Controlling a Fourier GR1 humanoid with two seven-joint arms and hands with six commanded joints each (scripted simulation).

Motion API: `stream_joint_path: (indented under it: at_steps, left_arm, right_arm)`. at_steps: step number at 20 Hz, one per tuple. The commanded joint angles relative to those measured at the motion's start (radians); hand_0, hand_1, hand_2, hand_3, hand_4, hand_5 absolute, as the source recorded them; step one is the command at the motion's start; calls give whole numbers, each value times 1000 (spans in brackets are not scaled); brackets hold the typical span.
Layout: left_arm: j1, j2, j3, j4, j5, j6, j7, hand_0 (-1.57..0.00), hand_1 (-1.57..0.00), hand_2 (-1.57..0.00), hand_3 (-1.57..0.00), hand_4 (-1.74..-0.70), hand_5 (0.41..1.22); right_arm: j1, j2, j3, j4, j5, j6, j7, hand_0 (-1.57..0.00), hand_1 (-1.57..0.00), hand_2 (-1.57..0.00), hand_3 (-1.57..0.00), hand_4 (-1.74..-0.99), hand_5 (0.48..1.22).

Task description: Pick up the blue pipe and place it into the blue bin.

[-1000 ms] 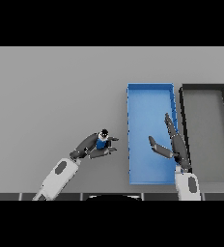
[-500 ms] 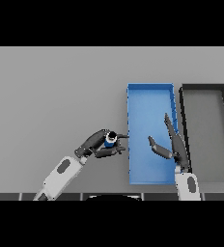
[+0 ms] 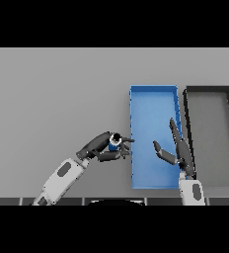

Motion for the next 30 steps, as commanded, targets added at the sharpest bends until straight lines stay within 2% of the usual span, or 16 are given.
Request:
stream_joint_path:
  at_steps: [1,4,5,7,9,13,16,19,20,23,25,28,29,30]
  left_arm:
    - [12,10,-3,-4,-4,-1,1,-1569,-1569,-1569,-1443,-1730,1219]
    - [9,15,-4,-12,-10,0,14,-1570,-1570,-1570,-1443,-1731,1220]
    - [7,7,-9,-9,-16,5,21,-1570,-1570,-1570,-1442,-1730,1220]
    - [13,11,-6,-3,-15,-1,6,-1570,-1571,-1571,-1438,-1731,1220]
    - [15,6,-7,2,-13,-5,7,-1571,-1571,-1571,-1438,-1731,1221]
    - [8,13,-6,-4,-22,-7,2,-1571,-1571,-1571,-1440,-1730,1221]
    - [-13,-2,6,14,-18,-3,21,-1571,-1571,-1571,-1440,-1731,1221]
    - [-2,-2,-7,13,-24,-11,20,-1571,-1571,-1571,-1439,-1732,1221]
    - [-1,0,-7,18,-30,-12,20,-1571,-1571,-1571,-1438,-1732,1221]
    - [-15,0,0,32,-39,-13,12,-1571,-1571,-1571,-1435,-1732,1221]
    - [-13,-6,2,28,-29,-15,13,-1571,-1571,-1571,-1437,-1732,1221]
    - [-22,-5,9,39,-20,-30,14,-1571,-1571,-1571,-1441,-1731,1221]
    - [-25,-3,10,28,-17,-37,0,-1571,-1571,-1571,-1452,-1729,1221]
    - [-25,-8,11,33,-11,-41,-11,-1571,-1571,-1571,-1469,-1730,1221]
  right_arm:
    - [10,8,0,1,-3,-3,-4,1,1,1,1,-1178,629]
    - [40,24,5,-9,-11,-5,-21,1,1,1,1,-1209,623]
    - [34,29,3,3,-15,-4,-16,1,1,1,1,-1207,619]
    - [36,25,0,-11,-35,11,-43,1,1,1,1,-1191,619]
    - [22,9,-13,-64,-141,80,-35,1,1,1,1,-1197,604]
    - [-39,-103,-8,-183,-319,229,96,1,1,1,1,-1232,550]
    - [-107,-167,38,-262,-353,289,188,1,1,1,1,-1274,518]
    - [-175,-206,76,-312,-412,337,251,1,1,1,1,-1305,522]
    - [-219,-212,90,-319,-428,340,287,1,1,1,1,-1301,520]
    - [-292,-218,139,-331,-446,370,342,1,1,1,1,-1297,526]
    - [-350,-231,153,-326,-452,396,352,1,1,1,1,-1303,532]
    - [-436,-210,194,-283,-454,425,391,1,1,1,1,-1282,530]
    - [-450,-198,209,-276,-442,432,389,1,1,1,1,-1270,530]
    - [-491,-175,224,-250,-448,431,415,1,1,1,1,-1260,531]
